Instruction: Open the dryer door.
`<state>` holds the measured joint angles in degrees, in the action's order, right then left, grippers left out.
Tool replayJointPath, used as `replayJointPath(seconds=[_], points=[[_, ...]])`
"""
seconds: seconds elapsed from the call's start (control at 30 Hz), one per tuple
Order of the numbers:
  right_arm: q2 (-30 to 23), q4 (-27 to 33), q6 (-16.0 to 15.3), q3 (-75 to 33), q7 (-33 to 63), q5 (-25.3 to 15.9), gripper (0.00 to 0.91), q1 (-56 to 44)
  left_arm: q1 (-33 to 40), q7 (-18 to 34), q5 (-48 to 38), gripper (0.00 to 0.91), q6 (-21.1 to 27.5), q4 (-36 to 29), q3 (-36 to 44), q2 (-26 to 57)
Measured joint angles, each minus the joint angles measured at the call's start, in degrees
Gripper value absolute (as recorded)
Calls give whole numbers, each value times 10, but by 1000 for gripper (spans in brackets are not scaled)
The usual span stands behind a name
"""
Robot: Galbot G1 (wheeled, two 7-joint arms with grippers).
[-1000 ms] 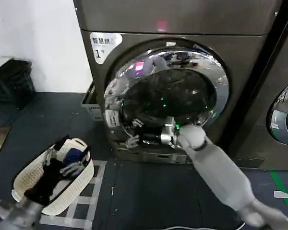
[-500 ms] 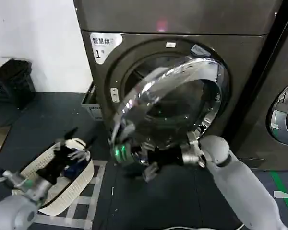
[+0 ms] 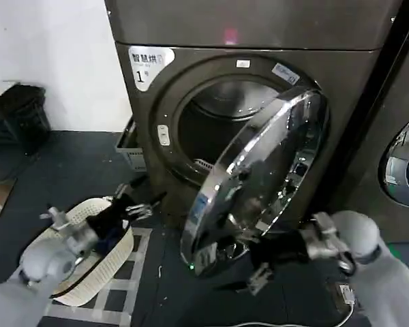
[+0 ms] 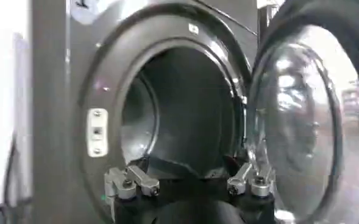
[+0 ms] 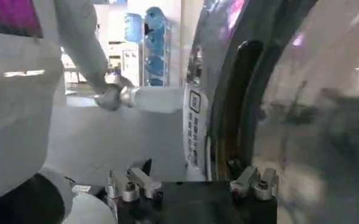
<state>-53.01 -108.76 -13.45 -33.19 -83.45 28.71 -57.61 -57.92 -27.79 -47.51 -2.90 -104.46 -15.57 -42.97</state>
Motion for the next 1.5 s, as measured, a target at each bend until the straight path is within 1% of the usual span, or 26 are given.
replayJointPath(seconds=[0.1,0.2,0.27,0.33,0.37,0.47,0.5,0.6,0.7,0.77,0.83,0.87,0.97,1.03,1.07,1.13,1.23,1.3,1.43,1.5], points=[[-8,-3,1,-78,4,-3,907,-31,46,-4,1,907,-1,11,59,-2],[-24,-8,6,-155,14,-21,907,-63,89,-12,1,907,-2,16,114,-9],[-41,-9,16,-210,27,-40,907,-84,115,-19,0,907,-3,17,149,-13],[-60,-14,18,-259,47,-43,907,-102,138,-23,0,907,-3,19,179,-15],[-71,-17,25,-282,61,-45,907,-112,149,-25,0,907,-4,19,195,-17],[-107,-30,39,-352,119,-59,907,-139,179,-26,-11,907,-6,24,241,-24],[-118,-36,45,-374,146,-57,907,-147,190,-26,-14,907,-6,27,257,-27],[-147,-52,48,-433,243,-31,907,-170,227,-35,-16,907,-8,34,302,-36],[-162,-66,49,-480,340,-35,907,-190,264,-53,-23,907,-9,37,344,-43],[-164,-71,41,-504,420,-41,907,-202,286,-56,-29,907,-9,37,366,-47],[-166,-72,32,-523,490,-33,907,-211,305,-56,-30,907,-10,37,387,-52],[-166,-70,33,-536,520,-33,907,-216,314,-56,-30,907,-10,37,398,-54],[-163,-61,33,-576,602,-30,907,-231,342,-60,-13,907,-16,45,427,-67],[-156,-54,20,-608,652,-32,907,-235,361,-61,-17,907,-16,49,442,-76],[-150,-49,14,-627,676,-41,907,-236,370,-61,-23,907,-15,50,447,-81],[-136,-40,13,-668,716,-44,907,-240,388,-61,-25,907,-14,55,459,-92],[-114,-29,10,-727,753,-53,907,-250,413,-60,-27,907,-14,67,472,-112],[-97,-16,2,-767,775,-64,907,-260,427,-58,-30,907,-14,77,482,-125],[-77,5,-38,-832,815,-68,907,-278,452,-50,-33,907,-15,99,503,-155],[-71,13,-43,-855,811,-72,907,-286,466,-42,-41,907,-14,110,514,-171]])
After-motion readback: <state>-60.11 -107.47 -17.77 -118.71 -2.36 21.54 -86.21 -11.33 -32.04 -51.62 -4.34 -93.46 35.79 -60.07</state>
